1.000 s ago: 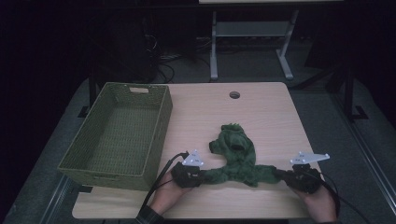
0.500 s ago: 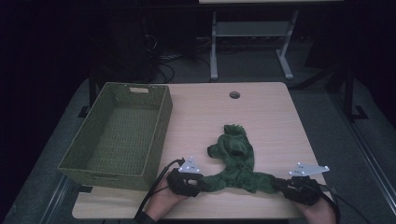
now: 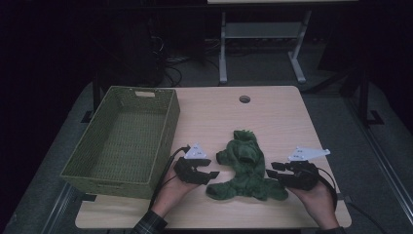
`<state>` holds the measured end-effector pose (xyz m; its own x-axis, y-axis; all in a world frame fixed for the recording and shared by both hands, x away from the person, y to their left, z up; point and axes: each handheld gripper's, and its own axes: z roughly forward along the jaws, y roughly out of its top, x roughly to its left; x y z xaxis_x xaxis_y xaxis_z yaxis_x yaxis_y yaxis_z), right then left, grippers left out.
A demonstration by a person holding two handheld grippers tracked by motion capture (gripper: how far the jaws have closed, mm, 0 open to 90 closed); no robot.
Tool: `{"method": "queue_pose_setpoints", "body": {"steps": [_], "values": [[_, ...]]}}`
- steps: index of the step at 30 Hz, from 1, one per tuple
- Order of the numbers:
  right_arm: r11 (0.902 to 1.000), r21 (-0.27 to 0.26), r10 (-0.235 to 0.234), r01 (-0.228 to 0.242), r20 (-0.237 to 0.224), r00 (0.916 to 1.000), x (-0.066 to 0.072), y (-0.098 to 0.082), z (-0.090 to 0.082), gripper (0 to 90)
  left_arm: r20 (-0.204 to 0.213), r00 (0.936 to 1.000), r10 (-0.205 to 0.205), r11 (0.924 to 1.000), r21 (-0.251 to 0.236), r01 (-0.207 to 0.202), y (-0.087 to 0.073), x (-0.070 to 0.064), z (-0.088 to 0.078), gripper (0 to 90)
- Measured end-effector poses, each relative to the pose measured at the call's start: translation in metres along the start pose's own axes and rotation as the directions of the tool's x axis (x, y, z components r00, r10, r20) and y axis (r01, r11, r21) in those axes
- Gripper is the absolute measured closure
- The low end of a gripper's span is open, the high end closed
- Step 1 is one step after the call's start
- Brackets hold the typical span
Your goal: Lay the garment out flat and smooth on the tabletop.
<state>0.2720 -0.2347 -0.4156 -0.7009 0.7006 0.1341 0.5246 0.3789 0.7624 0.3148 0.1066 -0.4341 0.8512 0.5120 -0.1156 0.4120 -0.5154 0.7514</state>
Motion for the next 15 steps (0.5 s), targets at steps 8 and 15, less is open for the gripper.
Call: {"method": "queue_pose_setpoints", "body": {"steps": [8,15], "values": [[0.9981,0.014,-0.059,0.059,-0.023,0.9980,0.006,0.030,0.028,61.3,-0.009,0.9999,-0.011,0.9999,0.000,0.011,0.012,0.019,0.024,40.6],[0.9949,0.061,-0.079,0.080,-0.028,0.9965,0.009,0.045,0.052,55.9,0.005,0.9997,-0.023,0.9995,0.023,0.023,0.010,0.026,0.044,38.5]]}}
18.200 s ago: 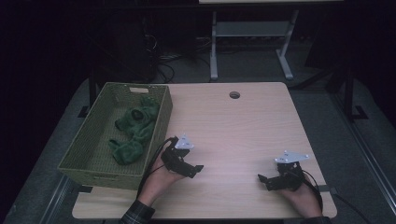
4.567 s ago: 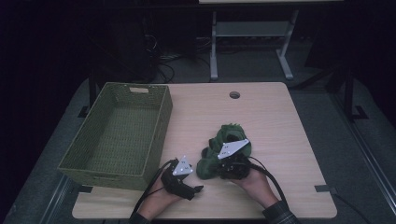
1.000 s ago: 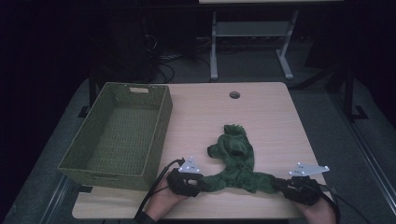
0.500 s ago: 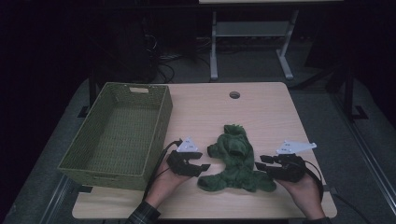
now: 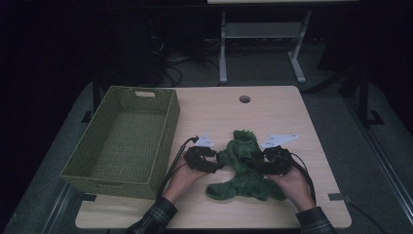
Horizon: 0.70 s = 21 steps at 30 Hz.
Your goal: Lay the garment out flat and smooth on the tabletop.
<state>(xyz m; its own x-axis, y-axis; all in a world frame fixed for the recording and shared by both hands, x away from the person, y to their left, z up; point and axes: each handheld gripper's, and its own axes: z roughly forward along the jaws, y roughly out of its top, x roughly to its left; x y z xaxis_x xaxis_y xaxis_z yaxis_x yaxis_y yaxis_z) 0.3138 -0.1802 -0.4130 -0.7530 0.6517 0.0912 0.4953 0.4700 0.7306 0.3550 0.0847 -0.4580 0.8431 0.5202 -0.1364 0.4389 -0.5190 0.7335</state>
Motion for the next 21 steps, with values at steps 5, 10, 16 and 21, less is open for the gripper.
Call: {"method": "queue_pose_setpoints", "body": {"steps": [5,10,16,21], "values": [[0.9995,0.023,-0.023,0.023,0.014,0.9996,0.000,0.006,0.009,55.6,-0.001,0.9999,0.015,0.9998,0.009,-0.015,0.001,0.002,0.008,42.9],[0.9987,0.040,-0.033,0.032,0.030,0.9990,0.000,0.008,0.017,64.4,-0.004,1.0000,0.006,1.0000,-0.005,-0.006,0.004,0.002,0.011,59.7],[0.9997,0.023,-0.008,0.007,0.031,0.9995,-0.003,0.006,0.015,81.5,0.008,0.9998,0.018,0.9998,-0.009,-0.018,0.004,0.002,0.005,77.4],[1.0000,-0.006,-0.001,0.001,0.034,0.9994,-0.009,0.005,0.006,83.7,0.001,0.9998,0.021,0.9989,-0.042,-0.021,0.007,0.000,-0.004,81.6]]}}
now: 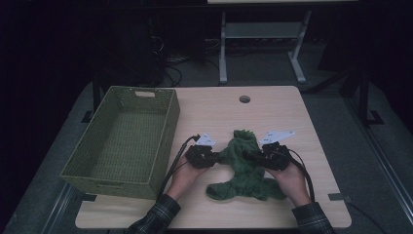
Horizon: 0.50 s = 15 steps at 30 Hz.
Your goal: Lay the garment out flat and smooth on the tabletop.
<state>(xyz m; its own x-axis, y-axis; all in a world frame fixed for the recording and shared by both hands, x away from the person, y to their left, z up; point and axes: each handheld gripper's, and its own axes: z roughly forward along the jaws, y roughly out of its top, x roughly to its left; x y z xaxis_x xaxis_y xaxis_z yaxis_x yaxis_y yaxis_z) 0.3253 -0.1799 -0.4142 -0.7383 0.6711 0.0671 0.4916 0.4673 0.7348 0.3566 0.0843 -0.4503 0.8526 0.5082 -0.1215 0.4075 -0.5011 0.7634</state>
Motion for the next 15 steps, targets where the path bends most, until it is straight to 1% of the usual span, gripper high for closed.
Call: {"method": "queue_pose_setpoints", "body": {"steps": [2,3,4,6,7,9,10,12,13,15], "values": [[0.9999,-0.014,0.004,-0.004,0.001,1.0000,-0.003,-0.001,-0.005,83.6,-0.007,1.0000,0.003,0.9999,-0.014,-0.003,0.002,0.000,-0.007,81.7],[0.9997,-0.021,0.011,-0.011,0.005,0.9999,-0.005,-0.001,-0.008,83.6,-0.013,0.9999,-0.004,0.9996,-0.029,0.004,0.004,0.000,-0.010,81.6],[0.9994,-0.029,0.018,-0.018,0.009,0.9998,-0.006,-0.001,-0.011,83.6,-0.023,0.9997,-0.001,0.9994,-0.036,0.000,0.005,0.000,-0.013,81.6],[0.9987,-0.047,0.021,-0.020,0.016,0.9997,-0.011,-0.003,-0.019,83.6,-0.034,0.9994,0.004,0.9989,-0.046,-0.005,0.007,0.002,-0.020,81.6],[0.9983,-0.052,0.029,-0.027,0.022,0.9994,-0.013,-0.004,-0.023,83.6,-0.041,0.9992,-0.003,0.9983,-0.058,0.001,0.007,0.002,-0.023,81.6],[0.9972,-0.063,0.043,-0.041,0.031,0.9986,-0.020,-0.007,-0.031,84.1,-0.055,0.9985,-0.005,0.9977,-0.068,0.001,0.009,0.003,-0.029,81.6],[0.9967,-0.065,0.051,-0.049,0.034,0.9981,-0.023,-0.010,-0.035,84.3,-0.053,0.9985,-0.009,0.9974,-0.072,0.005,0.009,0.003,-0.030,81.6],[0.9962,-0.059,0.066,-0.064,0.038,0.9971,-0.029,-0.015,-0.040,84.7,-0.049,0.9988,-0.003,0.9972,-0.075,0.000,0.010,0.001,-0.030,81.6],[0.9951,-0.055,0.085,-0.082,0.040,0.9956,-0.033,-0.020,-0.042,84.9,-0.046,0.9989,0.001,0.9976,-0.069,-0.004,0.010,0.000,-0.029,81.6],[0.9938,-0.036,0.107,-0.105,0.042,0.9934,-0.038,-0.028,-0.042,85.1,-0.036,0.9993,0.008,0.9986,-0.052,-0.010,0.011,-0.004,-0.023,81.6]]}}
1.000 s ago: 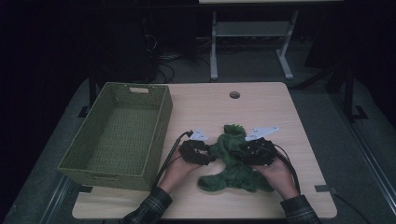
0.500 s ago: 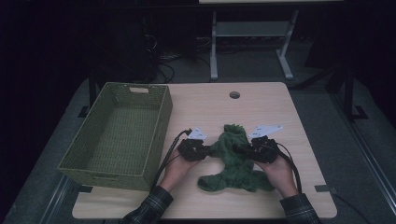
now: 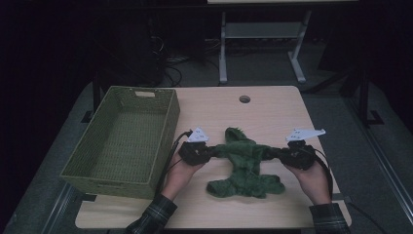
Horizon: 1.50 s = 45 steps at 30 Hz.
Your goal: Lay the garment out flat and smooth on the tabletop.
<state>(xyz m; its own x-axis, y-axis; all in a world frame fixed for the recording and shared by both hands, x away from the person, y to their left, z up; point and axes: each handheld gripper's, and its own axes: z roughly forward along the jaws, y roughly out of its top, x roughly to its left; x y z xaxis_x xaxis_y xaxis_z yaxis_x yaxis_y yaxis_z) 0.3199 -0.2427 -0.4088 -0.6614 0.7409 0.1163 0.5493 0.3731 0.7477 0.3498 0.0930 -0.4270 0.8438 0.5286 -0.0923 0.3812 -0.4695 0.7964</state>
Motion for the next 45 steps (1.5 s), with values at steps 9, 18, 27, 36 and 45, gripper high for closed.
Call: {"method": "queue_pose_setpoints", "body": {"steps": [9,18,27,36,45], "values": [[0.9850,0.150,0.085,-0.086,0.007,0.9963,-0.028,-0.035,0.025,85.0,0.023,0.9997,0.012,0.9925,0.122,-0.015,-0.009,-0.012,0.043,80.2],[0.9874,0.131,0.085,-0.089,0.033,0.9958,-0.029,-0.036,0.022,63.4,0.017,0.9998,-0.005,0.9944,0.106,0.003,-0.006,-0.006,0.033,51.8],[0.9972,0.035,0.064,-0.066,0.046,0.9969,-0.029,-0.009,0.000,57.3,-0.031,0.9989,-0.034,0.9973,0.063,0.036,0.016,0.014,0.017,49.0],[0.9997,-0.003,0.025,-0.024,0.032,0.9992,-0.029,0.020,0.016,57.3,-0.053,0.9942,-0.094,0.9909,0.092,0.098,0.023,0.034,0.042,49.3],[0.9982,0.059,-0.007,0.007,-0.002,1.0000,-0.029,0.040,0.055,58.0,-0.061,0.9892,-0.133,0.9840,0.111,0.139,0.022,0.048,0.066,46.4]]}}
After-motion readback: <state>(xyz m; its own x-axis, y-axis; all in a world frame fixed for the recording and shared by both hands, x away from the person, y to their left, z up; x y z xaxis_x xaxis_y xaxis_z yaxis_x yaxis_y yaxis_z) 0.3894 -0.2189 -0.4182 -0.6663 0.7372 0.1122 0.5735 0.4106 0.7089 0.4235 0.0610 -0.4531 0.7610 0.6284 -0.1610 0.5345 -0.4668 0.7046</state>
